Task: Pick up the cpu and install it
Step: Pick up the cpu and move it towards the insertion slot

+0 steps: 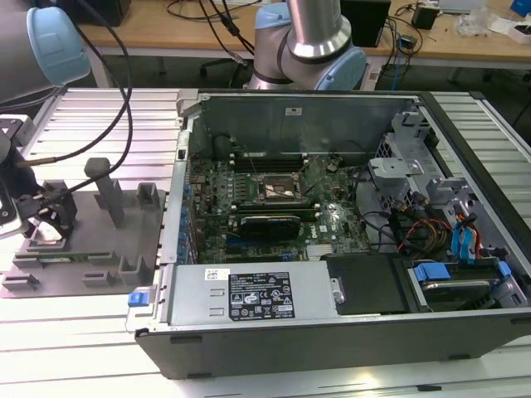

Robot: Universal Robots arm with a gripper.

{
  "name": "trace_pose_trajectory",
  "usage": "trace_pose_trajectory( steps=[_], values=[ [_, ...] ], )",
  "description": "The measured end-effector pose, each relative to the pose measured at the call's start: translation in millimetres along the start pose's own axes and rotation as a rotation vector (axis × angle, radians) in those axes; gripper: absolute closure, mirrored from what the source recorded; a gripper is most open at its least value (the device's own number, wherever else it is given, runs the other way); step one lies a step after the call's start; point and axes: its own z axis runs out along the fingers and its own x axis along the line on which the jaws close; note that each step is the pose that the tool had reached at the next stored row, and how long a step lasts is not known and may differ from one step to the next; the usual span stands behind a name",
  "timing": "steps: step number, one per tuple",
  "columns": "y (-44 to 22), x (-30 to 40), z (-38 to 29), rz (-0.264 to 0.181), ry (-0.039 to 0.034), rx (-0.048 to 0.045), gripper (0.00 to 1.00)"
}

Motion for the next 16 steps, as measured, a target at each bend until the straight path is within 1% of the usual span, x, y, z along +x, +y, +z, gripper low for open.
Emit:
trace_pose_trajectory(
  steps=[2,4,8,16],
  values=[
    [0.2,1.2,3.1,-0.004,0.0001,-0.0003,0.34],
    [0.5,1.4,4.6,-0.012,0.0006,-0.0004,0.34],
    [1.9,1.8,6.2,-0.025,0.0012,-0.0007,0.34],
    [3.1,3.7,7.7,-0.027,0.0012,-0.0010,0.34]
  ],
)
